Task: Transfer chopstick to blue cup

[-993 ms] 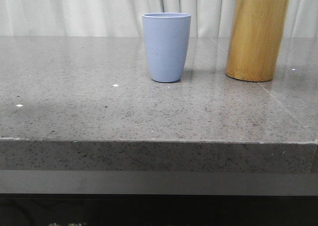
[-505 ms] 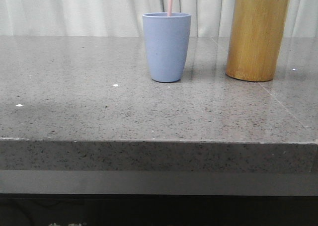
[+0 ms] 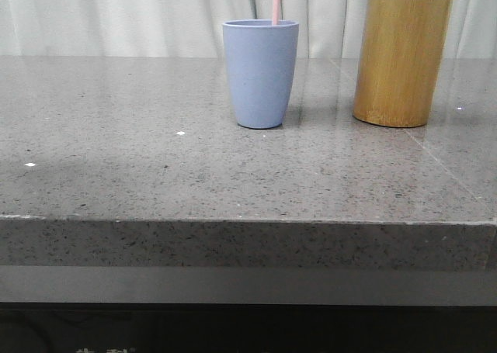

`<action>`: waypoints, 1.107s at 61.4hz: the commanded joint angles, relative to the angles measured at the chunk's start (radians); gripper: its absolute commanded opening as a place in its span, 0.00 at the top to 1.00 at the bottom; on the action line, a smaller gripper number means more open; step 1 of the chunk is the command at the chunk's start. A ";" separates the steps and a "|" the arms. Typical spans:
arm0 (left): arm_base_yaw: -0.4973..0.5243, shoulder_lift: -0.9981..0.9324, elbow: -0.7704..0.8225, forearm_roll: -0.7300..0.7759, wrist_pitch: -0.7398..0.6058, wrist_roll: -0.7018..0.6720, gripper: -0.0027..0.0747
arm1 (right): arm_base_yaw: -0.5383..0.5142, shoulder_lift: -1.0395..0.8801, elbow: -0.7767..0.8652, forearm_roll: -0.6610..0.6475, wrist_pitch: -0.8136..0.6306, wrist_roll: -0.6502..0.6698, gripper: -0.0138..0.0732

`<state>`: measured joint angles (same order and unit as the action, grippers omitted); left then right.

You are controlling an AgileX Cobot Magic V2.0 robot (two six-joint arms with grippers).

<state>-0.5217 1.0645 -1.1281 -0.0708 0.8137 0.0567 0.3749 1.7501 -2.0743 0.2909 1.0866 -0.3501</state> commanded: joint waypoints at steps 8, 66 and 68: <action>0.001 -0.018 -0.026 -0.011 -0.073 -0.012 0.72 | -0.002 -0.241 0.036 -0.187 0.051 0.197 0.47; 0.001 -0.018 -0.026 -0.011 -0.073 -0.012 0.72 | -0.049 -1.215 1.217 -0.246 -0.347 0.387 0.47; 0.001 -0.018 -0.026 -0.011 -0.073 -0.012 0.72 | -0.049 -1.220 1.222 -0.252 -0.347 0.387 0.47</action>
<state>-0.5217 1.0645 -1.1281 -0.0708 0.8122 0.0563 0.3313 0.5451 -0.8424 0.0614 0.8215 0.0365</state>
